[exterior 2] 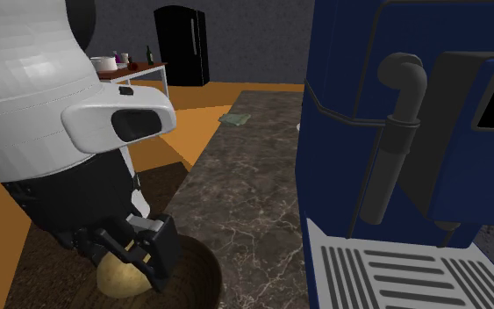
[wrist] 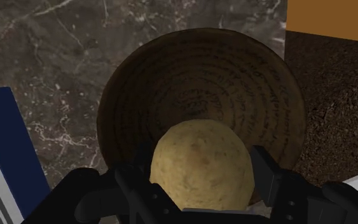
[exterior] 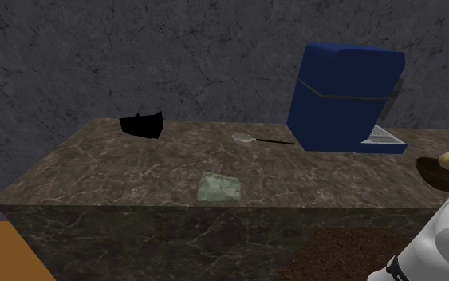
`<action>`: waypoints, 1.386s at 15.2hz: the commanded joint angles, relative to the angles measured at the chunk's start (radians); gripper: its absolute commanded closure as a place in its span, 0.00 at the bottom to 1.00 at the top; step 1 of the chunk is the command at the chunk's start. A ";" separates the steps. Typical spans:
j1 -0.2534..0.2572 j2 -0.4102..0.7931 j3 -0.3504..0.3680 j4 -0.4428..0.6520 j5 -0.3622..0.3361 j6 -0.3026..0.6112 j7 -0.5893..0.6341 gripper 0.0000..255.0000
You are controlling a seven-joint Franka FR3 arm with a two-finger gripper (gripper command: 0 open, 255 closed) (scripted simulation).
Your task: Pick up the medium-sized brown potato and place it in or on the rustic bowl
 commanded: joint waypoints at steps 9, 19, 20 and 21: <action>0.001 -0.004 -0.035 -0.027 -0.027 0.036 0.004 1.00; -0.009 0.002 0.036 0.037 0.026 -0.044 -0.016 0.00; -0.010 0.005 0.053 0.055 0.039 -0.065 -0.021 0.00; -0.010 0.005 0.053 0.055 0.039 -0.065 -0.021 0.00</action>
